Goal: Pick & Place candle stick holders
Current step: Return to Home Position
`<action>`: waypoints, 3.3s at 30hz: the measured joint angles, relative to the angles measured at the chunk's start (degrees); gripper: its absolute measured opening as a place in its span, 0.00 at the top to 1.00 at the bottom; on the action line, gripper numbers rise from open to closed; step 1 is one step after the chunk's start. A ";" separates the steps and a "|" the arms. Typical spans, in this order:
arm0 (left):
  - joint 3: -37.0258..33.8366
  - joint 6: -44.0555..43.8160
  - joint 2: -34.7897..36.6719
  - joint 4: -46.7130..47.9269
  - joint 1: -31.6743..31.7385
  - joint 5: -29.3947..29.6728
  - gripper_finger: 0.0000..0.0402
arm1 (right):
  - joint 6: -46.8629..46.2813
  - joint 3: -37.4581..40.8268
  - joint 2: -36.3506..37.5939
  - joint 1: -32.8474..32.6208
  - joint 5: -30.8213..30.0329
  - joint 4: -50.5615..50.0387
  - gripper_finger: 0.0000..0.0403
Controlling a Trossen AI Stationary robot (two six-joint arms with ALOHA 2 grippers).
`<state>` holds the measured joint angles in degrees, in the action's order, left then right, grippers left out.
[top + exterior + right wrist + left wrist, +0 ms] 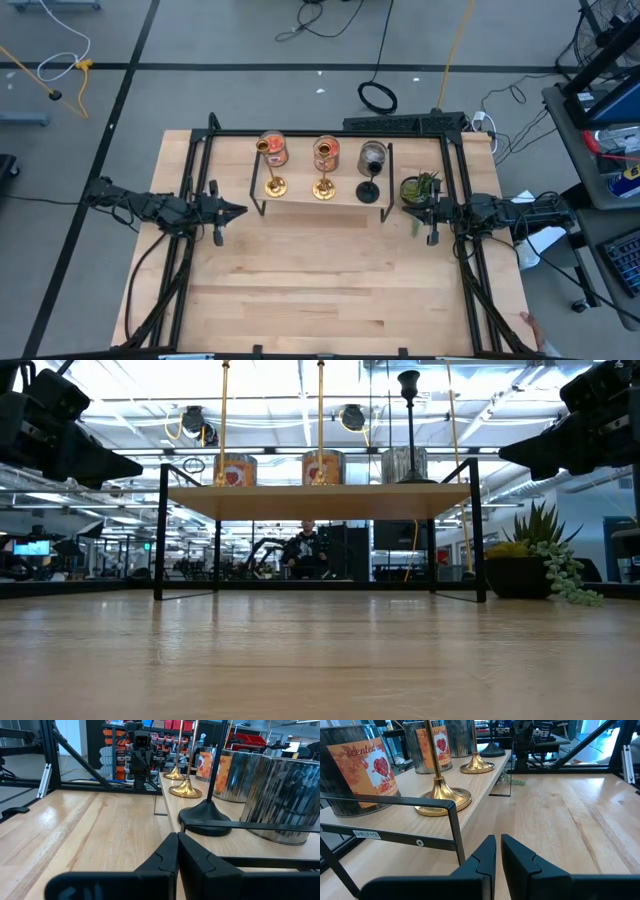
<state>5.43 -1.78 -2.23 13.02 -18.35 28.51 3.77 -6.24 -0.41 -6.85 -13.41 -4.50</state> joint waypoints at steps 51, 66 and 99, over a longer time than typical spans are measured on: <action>0.02 0.00 0.00 0.01 0.00 0.00 0.91 | 10.47 3.04 -0.03 0.00 0.09 6.92 0.99; 0.02 0.00 0.00 0.00 0.00 0.01 0.91 | 10.45 3.13 -0.03 0.00 0.04 6.90 0.99; 0.02 0.00 0.01 0.00 0.00 0.02 0.91 | 10.47 3.13 -0.03 0.00 0.00 6.87 0.99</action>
<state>5.45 -1.78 -2.22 13.02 -18.35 28.53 14.24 -3.11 -0.45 -6.85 -13.41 2.37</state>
